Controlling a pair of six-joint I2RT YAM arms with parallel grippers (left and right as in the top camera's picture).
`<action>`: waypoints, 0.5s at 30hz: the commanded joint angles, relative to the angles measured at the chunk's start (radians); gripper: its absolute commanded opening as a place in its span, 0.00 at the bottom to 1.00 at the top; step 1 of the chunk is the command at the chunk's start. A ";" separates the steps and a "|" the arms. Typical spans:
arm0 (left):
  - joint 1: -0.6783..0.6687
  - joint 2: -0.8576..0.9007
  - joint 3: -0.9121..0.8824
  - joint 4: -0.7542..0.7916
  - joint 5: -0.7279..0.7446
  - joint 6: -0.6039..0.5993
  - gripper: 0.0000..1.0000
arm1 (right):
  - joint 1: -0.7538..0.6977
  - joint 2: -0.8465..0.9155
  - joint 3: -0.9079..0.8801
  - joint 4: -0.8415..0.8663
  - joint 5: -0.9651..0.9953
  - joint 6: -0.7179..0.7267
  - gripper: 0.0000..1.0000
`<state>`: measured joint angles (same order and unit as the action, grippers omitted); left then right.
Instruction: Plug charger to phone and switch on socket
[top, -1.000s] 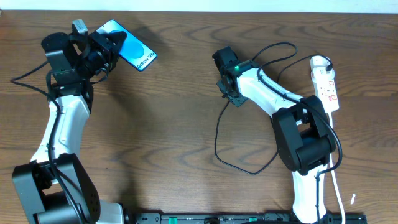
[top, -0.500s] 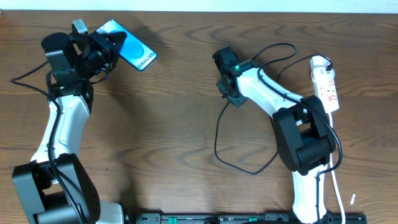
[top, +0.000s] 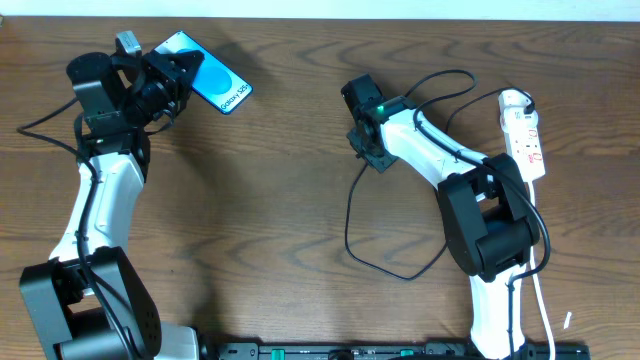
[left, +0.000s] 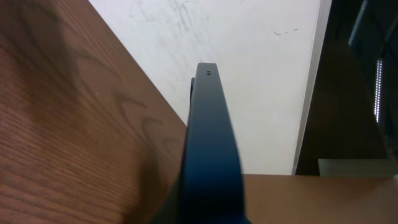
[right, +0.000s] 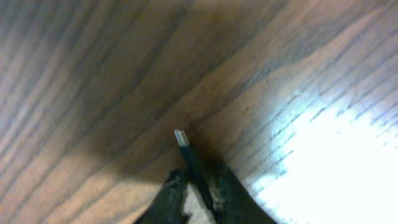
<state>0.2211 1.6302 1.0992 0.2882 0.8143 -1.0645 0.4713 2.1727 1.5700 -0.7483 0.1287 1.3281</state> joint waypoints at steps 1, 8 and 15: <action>0.005 -0.024 0.003 0.009 0.032 0.016 0.07 | 0.014 0.029 0.003 -0.007 -0.008 0.002 0.02; 0.005 -0.024 0.003 0.009 0.032 0.016 0.07 | 0.014 0.029 0.003 -0.005 -0.009 0.002 0.01; 0.005 -0.024 0.003 0.010 0.031 0.016 0.08 | 0.003 0.029 0.004 0.028 -0.104 -0.031 0.01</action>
<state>0.2211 1.6302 1.0992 0.2882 0.8146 -1.0645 0.4713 2.1727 1.5700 -0.7368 0.1001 1.3243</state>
